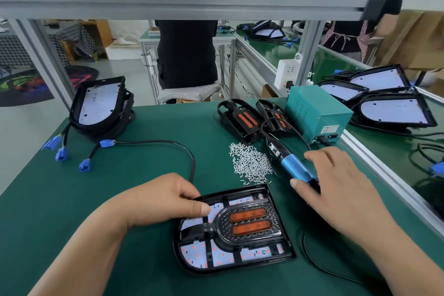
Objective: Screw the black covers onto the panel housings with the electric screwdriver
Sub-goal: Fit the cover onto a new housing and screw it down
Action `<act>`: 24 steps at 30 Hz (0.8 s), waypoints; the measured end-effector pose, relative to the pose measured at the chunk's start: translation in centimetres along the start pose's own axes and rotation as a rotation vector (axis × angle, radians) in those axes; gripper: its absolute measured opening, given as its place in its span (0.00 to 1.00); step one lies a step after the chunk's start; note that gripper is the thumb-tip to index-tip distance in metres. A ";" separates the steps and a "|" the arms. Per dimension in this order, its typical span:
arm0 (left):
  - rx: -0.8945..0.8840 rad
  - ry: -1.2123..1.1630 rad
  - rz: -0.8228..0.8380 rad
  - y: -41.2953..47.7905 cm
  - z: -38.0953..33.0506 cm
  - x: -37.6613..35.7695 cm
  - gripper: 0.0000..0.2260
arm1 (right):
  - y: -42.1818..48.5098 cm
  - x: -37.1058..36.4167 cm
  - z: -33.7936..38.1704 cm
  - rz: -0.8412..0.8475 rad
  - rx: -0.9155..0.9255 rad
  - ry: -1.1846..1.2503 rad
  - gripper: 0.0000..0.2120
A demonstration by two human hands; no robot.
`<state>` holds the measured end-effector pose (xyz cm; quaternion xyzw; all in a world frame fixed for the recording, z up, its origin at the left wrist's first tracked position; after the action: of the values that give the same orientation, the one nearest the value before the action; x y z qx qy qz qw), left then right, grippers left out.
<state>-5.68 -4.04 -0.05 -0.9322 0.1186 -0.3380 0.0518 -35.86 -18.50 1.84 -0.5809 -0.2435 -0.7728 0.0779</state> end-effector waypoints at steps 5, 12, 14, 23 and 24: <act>-0.027 -0.011 0.003 -0.1 -0.4 0.3 0.29 | 1.6 -1.8 -0.8 0.226 -0.058 -0.220 0.28; 0.155 -0.535 -0.266 0.6 1.0 0.0 0.13 | 3.1 -2.3 -1.7 0.299 -0.126 0.026 0.20; 0.167 -0.771 -0.419 1.2 1.5 0.2 0.11 | 3.1 -2.0 -2.2 0.282 -0.159 0.177 0.19; 0.081 -1.255 -0.488 2.6 1.8 -0.2 0.15 | 4.6 1.7 0.1 0.369 -0.335 1.607 0.15; 0.084 -1.255 -0.485 2.7 1.7 -0.4 0.15 | 5.1 1.9 0.8 0.409 -0.352 1.715 0.15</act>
<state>-5.37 -6.56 -2.04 -0.9493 -0.1602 0.2614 0.0699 -33.76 -22.23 5.23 0.1602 0.1285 -0.9382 0.2786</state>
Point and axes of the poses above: each hand's wrist, its own y-axis towards the middle knuckle, its own x-axis out of the back of the hand, z = x × y, the point moved 4 cm from there along y, towards the middle knuckle, and after that the axes turned 9 degrees about -x, right-handed, at the moved point
